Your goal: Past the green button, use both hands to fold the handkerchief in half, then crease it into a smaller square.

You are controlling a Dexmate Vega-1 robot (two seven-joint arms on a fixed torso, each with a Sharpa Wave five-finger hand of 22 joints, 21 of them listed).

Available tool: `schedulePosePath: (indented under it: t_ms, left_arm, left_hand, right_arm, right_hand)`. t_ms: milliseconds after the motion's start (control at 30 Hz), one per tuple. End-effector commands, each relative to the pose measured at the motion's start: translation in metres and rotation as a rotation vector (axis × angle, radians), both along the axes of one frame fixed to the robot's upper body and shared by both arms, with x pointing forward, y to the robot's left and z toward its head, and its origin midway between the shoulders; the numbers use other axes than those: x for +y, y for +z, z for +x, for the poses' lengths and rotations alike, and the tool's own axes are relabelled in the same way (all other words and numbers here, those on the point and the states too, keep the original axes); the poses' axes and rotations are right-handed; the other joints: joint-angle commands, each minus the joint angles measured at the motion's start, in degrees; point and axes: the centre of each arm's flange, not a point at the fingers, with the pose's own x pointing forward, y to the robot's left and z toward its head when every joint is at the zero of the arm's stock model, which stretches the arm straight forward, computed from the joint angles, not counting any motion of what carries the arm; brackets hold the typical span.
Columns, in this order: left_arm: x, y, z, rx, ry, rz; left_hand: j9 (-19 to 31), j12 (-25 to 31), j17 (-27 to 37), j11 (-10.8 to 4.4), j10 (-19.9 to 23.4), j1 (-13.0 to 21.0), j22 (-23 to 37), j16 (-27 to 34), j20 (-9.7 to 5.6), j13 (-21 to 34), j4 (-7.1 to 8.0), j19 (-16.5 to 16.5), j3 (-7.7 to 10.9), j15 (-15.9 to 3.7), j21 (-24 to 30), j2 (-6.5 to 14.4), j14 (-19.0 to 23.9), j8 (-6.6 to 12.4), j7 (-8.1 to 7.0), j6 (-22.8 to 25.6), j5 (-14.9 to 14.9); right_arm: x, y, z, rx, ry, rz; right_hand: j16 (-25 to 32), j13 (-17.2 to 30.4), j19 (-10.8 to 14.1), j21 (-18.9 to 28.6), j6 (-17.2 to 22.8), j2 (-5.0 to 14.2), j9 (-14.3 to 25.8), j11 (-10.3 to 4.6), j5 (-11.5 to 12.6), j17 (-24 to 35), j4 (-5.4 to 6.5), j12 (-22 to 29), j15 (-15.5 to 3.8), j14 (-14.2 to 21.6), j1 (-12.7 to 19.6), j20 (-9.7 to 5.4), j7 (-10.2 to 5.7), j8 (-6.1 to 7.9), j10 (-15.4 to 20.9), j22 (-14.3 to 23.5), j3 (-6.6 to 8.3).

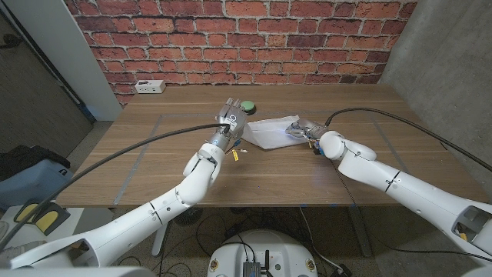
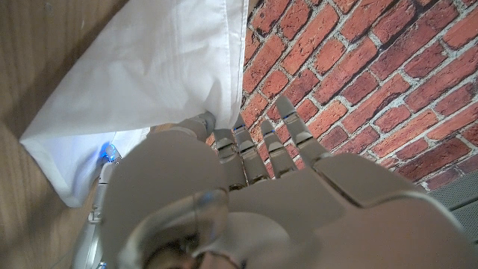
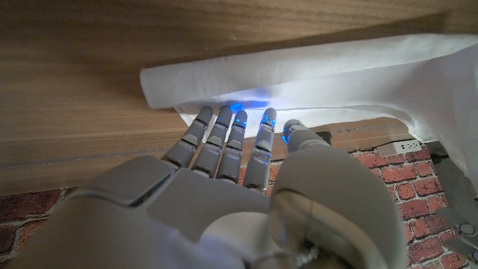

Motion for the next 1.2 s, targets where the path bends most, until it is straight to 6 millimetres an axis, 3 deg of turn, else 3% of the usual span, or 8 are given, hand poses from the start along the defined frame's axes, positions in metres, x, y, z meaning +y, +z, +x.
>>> schedulePosePath:
  t_ms: [33,233,300,833,1200]
  left_arm:
    - [-0.014,0.016,0.009,-0.046,-0.053,0.09]
    - [-0.022,0.023,0.015,-0.063,-0.077,0.14]
    - [-0.026,0.027,0.018,-0.073,-0.087,0.164]
    - [-0.041,0.047,0.024,-0.108,-0.126,0.252]
    - [-0.049,0.054,0.029,-0.125,-0.157,0.289]
  left_hand:
    - [0.57,0.45,0.21,0.1,0.29,0.59,0.22,0.19,-0.18,0.31,0.81,0.56,0.77,-4.02,0.72,0.5,0.38,1.5,-0.1,-0.32,0.56]
    - [1.52,0.67,0.24,-0.04,0.48,0.68,0.51,0.08,-0.28,0.7,0.89,0.33,0.82,-4.08,1.36,0.45,0.43,2.43,-0.21,-0.5,0.92]
    - [1.83,0.8,0.26,-0.27,0.69,0.71,0.6,0.04,-0.31,0.83,0.91,0.25,0.82,-4.13,1.57,0.43,0.44,2.72,-0.15,-0.63,1.03]
    - [3.58,1.19,0.36,-0.34,0.93,0.83,1.05,-0.2,-0.73,1.59,1.04,-0.21,0.74,-4.47,2.81,0.24,0.35,4.46,-0.34,-1.03,1.63]
    - [4.55,1.4,0.42,-0.35,1.01,0.92,1.28,-0.28,-0.83,2.07,1.08,-0.51,0.66,-4.5,3.62,0.17,0.39,5.53,-0.42,-1.22,1.98]
  right_arm:
    - [0.006,-0.003,0.007,0.032,0.007,-0.028]
    - [0.005,-0.005,0.008,0.034,0.005,-0.029]
    - [0.004,-0.004,0.009,0.033,0.001,-0.03]
    - [0.002,-0.005,0.009,0.027,0.003,-0.022]
    - [0.002,-0.004,0.011,0.028,-0.001,-0.025]
  right_hand:
    - [0.32,0.12,1.59,0.17,1.09,0.06,0.0,-0.22,0.29,0.03,-0.39,0.35,-1.96,0.75,0.85,0.98,-0.24,0.65,1.23,0.26,0.49]
    - [0.37,0.06,1.84,0.25,1.49,-0.06,0.0,-0.12,0.26,-0.09,-0.92,0.42,-1.78,0.95,1.2,1.0,-0.26,0.63,1.67,0.26,0.68]
    - [0.42,0.02,1.87,0.26,1.74,-0.1,0.0,-0.86,0.21,-0.11,-1.14,0.5,-1.71,1.0,1.3,1.08,-0.28,0.62,2.04,0.26,0.71]
    - [0.59,-0.13,2.23,0.36,2.7,-0.69,-0.01,-0.01,-0.06,-0.27,-2.26,0.54,-1.48,1.3,1.71,1.36,0.03,0.56,2.8,0.24,0.59]
    - [0.57,-0.21,2.26,0.35,2.63,-0.66,-0.01,-0.26,-0.23,-0.29,-2.54,0.29,-1.43,1.1,1.62,1.28,0.03,0.28,2.55,0.22,0.45]
